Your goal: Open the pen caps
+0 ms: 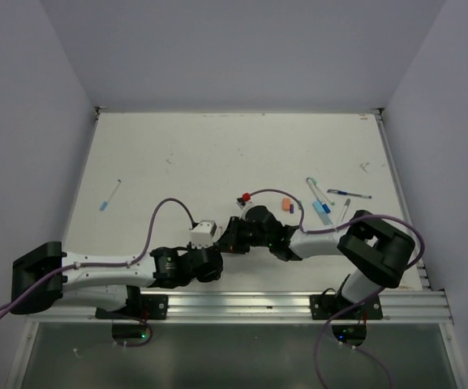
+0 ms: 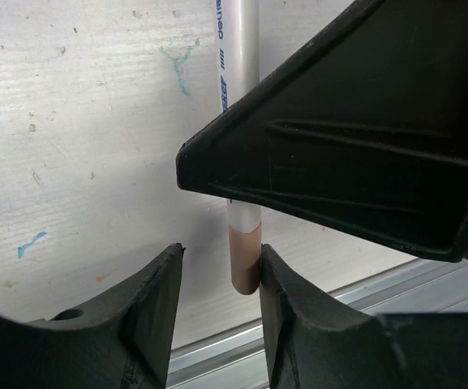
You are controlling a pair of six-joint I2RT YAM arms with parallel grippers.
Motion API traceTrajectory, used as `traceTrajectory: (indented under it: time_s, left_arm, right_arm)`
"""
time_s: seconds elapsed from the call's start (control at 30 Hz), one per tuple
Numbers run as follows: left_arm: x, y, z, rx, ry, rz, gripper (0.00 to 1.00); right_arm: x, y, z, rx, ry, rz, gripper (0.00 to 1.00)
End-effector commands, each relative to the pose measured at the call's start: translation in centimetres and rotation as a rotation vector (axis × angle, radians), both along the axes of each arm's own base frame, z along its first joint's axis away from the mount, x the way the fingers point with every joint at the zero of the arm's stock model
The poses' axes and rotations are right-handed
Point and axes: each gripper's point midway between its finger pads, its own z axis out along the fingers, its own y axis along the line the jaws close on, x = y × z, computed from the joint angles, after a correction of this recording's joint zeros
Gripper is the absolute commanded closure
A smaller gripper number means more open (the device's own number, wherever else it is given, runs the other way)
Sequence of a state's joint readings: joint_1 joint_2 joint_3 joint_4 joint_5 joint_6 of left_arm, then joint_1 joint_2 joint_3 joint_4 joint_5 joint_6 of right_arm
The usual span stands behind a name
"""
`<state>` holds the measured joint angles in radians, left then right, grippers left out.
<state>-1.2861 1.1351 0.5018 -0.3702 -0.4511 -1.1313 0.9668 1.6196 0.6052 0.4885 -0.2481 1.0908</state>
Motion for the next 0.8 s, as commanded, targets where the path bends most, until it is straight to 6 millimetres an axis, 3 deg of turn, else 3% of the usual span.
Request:
traceTrajectory:
  time_s: [0.0,0.2,0.67,0.77]
  left_arm:
    - [0.5,-0.9,1.0,-0.014,-0.039,-0.015,0.56]
    - [0.8,-1.2,1.6,-0.033,-0.057,-0.02,0.7]
    - [0.9,-2.0,2.0,-0.041,-0.069,-0.051,0.71]
    - [0.9,-2.2,2.2,-0.046,-0.073,-0.056,0.76]
  right_arm:
    - [0.2,0.0,1.6,0.024,-0.046,-0.001,1.0]
    - [-0.2,0.1,1.3,0.029,-0.033,0.011,1.0]
    - [-0.8,0.8,0.8,0.034,-0.018,0.04,1.0]
    - [-1.0,0.9,0.6,0.026,-0.013,0.045,1.0]
